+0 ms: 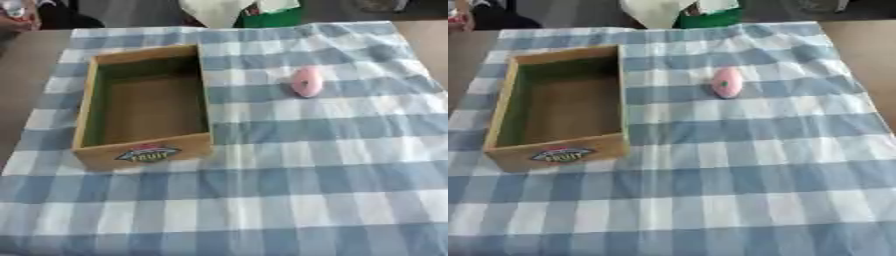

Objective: Pick up objects on the table and place them in the box.

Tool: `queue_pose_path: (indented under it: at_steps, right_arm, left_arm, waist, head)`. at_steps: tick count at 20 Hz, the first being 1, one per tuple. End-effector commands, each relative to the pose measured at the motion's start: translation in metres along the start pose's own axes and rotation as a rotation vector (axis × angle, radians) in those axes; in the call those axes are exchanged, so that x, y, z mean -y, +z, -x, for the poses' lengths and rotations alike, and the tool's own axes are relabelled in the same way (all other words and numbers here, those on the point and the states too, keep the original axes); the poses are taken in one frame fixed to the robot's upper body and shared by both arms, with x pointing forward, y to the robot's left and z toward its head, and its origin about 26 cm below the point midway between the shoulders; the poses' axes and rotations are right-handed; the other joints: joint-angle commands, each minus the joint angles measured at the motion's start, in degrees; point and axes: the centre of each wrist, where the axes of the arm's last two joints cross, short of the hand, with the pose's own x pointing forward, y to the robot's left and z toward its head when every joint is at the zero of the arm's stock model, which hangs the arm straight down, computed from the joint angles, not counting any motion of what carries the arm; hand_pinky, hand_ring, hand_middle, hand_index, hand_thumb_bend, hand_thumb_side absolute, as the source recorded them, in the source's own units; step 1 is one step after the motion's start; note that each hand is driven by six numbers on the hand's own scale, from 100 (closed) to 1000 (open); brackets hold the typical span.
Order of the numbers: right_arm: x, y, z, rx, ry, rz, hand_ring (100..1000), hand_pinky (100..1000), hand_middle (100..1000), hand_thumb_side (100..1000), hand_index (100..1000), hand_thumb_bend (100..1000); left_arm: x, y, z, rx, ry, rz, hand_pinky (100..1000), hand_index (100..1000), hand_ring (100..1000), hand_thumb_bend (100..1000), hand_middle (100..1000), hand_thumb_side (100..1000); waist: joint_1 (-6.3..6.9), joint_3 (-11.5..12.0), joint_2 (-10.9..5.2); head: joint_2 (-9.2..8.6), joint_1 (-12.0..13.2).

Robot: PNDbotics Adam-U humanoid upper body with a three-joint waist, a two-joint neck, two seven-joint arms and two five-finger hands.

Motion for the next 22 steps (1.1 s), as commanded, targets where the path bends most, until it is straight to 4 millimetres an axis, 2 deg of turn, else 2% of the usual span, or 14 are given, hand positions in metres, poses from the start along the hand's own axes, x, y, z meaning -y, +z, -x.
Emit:
queue_pose_path:
  at_steps: [1, 5, 6, 7, 13, 22]
  right_arm:
    - [0.026, 0.001, 0.005, -0.038, 0.108, -0.089, 997, 860, 889, 1000, 1000, 674]
    - [0.024, -0.008, 0.021, -0.057, 0.12, -0.126, 999, 863, 888, 1000, 1000, 677]
    - [0.023, -0.01, 0.024, -0.062, 0.12, -0.127, 990, 855, 881, 1000, 1000, 646]
    - [0.022, -0.013, 0.028, -0.067, 0.118, -0.124, 991, 856, 881, 1000, 1000, 675]
    - [0.005, -0.023, 0.052, -0.089, 0.108, -0.179, 1000, 866, 884, 999, 1000, 685]
    - [-0.019, -0.03, 0.076, -0.106, 0.108, -0.296, 1000, 874, 889, 909, 1000, 703]
  left_arm:
    - [0.001, -0.005, -0.007, 0.029, 0.002, 0.03, 509, 841, 411, 239, 559, 594]
    - [0.003, -0.005, -0.006, 0.023, 0.012, 0.044, 509, 842, 410, 238, 559, 593]
    - [0.003, -0.005, -0.006, 0.023, 0.014, 0.045, 509, 842, 410, 238, 559, 596]
    - [0.004, -0.005, -0.006, 0.022, 0.017, 0.045, 509, 842, 410, 237, 559, 592]
    - [0.004, -0.004, -0.006, 0.017, 0.022, 0.049, 509, 840, 409, 238, 559, 591]
    - [0.006, -0.004, -0.006, 0.015, 0.026, 0.059, 508, 838, 408, 237, 559, 592]
  waist:
    - [0.02, 0.52, -0.92]
    - [0.0, 1.54, -1.15]
    - [-0.01, 1.69, -1.18]
    - [-0.05, 1.91, -1.22]
    - [-0.12, 2.48, -1.06]
    - [0.04, 3.13, -0.9]
  head:
    - [-0.7, -1.09]
    - [-0.55, -2.37]
    - [-0.52, -2.61]
    - [-0.51, -2.94]
    - [-0.64, -4.1]
    - [-0.71, -5.5]
